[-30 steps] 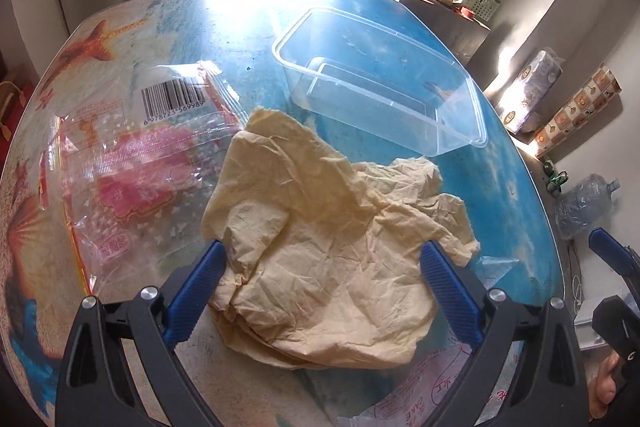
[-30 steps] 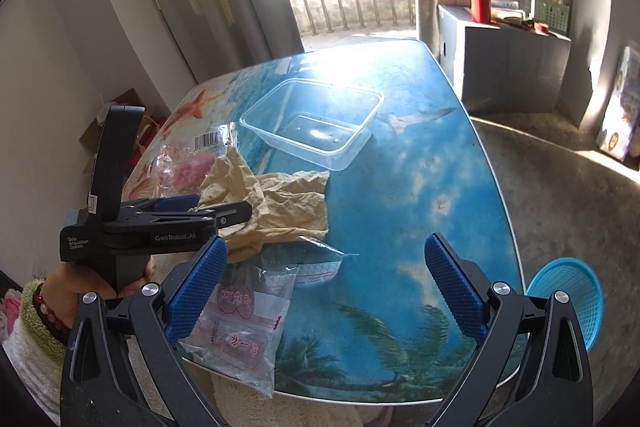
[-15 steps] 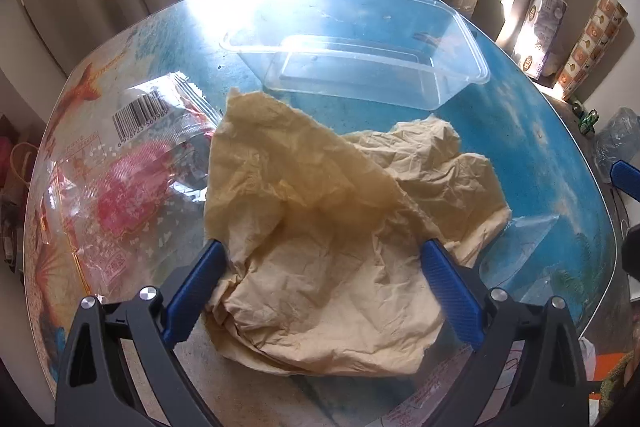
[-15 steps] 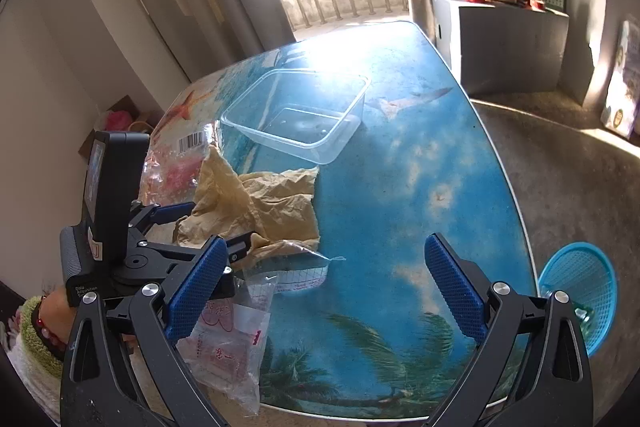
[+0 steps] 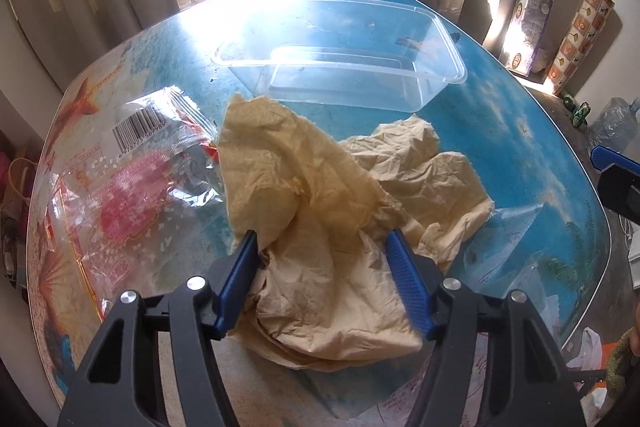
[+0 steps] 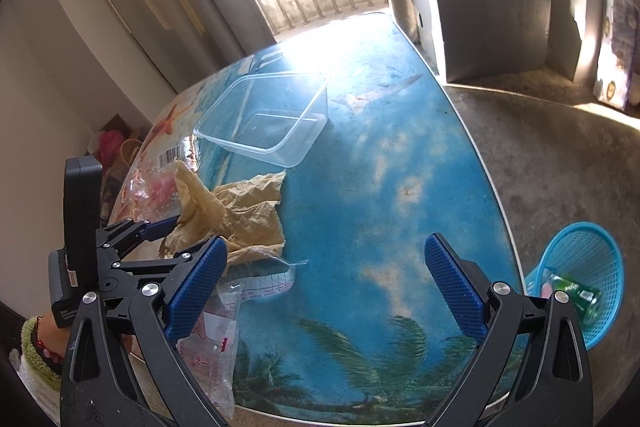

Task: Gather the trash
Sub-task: 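Lower the left tool onto the brown paper and close on it, then lift the brown paper with the left tool while the right tool grasps it too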

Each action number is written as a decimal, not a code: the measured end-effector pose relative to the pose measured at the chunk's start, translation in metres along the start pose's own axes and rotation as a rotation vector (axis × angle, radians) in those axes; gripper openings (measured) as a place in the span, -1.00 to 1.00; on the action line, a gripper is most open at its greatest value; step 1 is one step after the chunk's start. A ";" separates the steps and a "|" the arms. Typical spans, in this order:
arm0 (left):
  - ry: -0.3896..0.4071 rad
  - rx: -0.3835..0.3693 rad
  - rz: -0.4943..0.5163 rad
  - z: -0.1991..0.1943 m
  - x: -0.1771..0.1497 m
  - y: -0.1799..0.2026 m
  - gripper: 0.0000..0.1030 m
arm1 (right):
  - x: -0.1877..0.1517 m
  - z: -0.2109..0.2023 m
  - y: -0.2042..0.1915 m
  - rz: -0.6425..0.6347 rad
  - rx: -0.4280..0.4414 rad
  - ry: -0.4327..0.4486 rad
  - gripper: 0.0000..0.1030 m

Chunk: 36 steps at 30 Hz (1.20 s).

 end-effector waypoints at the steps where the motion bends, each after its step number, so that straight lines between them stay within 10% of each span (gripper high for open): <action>1: -0.001 -0.004 0.006 0.000 0.001 0.001 0.08 | 0.000 0.000 0.001 0.003 0.000 0.000 0.84; 14: 0.027 -0.004 0.069 -0.009 -0.002 0.024 -0.75 | -0.005 -0.015 0.010 0.022 -0.012 0.020 0.84; 25: 0.192 0.180 0.089 -0.076 -0.021 -0.004 -0.78 | -0.007 -0.024 0.009 0.023 -0.019 0.036 0.84; 36: 0.115 0.408 0.108 -0.074 -0.105 -0.036 -0.78 | -0.008 -0.010 -0.037 -0.023 0.177 -0.044 0.84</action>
Point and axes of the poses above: each gripper's, at about its wrist camera, not at the fingertips, and z roughly the way its jaws point, y to its right, x to its top, the point moved 1 cm from there along z, roughly the way its jaws point
